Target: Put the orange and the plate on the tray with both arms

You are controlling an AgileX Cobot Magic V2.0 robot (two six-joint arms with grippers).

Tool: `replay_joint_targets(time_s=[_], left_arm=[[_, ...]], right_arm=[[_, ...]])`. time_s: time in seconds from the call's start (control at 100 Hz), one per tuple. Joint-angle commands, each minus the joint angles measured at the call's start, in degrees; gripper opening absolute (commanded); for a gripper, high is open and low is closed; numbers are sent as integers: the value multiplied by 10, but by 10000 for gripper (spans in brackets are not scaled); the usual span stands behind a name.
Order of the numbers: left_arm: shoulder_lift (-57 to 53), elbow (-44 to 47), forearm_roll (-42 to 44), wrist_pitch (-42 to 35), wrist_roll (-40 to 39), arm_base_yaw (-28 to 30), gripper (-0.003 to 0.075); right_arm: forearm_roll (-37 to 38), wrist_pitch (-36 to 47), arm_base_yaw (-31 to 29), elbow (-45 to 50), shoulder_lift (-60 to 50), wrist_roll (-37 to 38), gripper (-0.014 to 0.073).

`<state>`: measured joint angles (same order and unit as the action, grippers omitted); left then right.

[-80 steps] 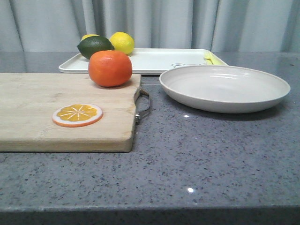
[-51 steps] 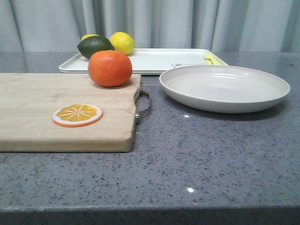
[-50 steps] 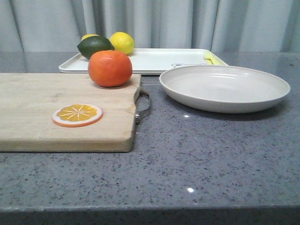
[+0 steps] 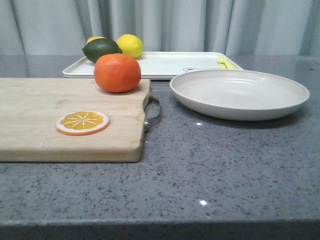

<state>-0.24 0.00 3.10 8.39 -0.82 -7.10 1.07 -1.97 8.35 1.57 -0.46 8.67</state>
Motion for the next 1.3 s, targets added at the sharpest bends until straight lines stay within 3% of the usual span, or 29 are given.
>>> replay_joint_targets(time_s=[0.0,0.17,0.27,0.41,0.56,0.66,0.92,1.0,1.29], left_arm=[[-19,4,-4,-42,0,1,-19],[-19,-3,-51,-84,0,1,-19],[-19,-33,-76,-110,0,1,-19],[-9,-103,-76,-70,0,1,-19],[37,-195,-88,52,0,1,-19],[82,-252,-122,93,0,1,-19],[226,-412,-164,285,0,1,-19],[266,-454,-189,335,32,1,-19],[339,-504,-244,357,74,1,-19]], right_arm=[[5,53,-4,-3,-13,-1,-67],[-26,94,-4,-6,-13,-1,-67],[-129,83,-4,-24,-13,0,-67],[-217,20,-4,-76,-12,0,-67],[-205,-102,-4,-165,11,-5,-67],[-183,-176,-4,-229,48,-10,-67],[-164,-315,-4,-387,179,-12,-67],[-164,-352,-4,-434,219,-13,-67],[-170,-393,-4,-500,291,-13,-67]])
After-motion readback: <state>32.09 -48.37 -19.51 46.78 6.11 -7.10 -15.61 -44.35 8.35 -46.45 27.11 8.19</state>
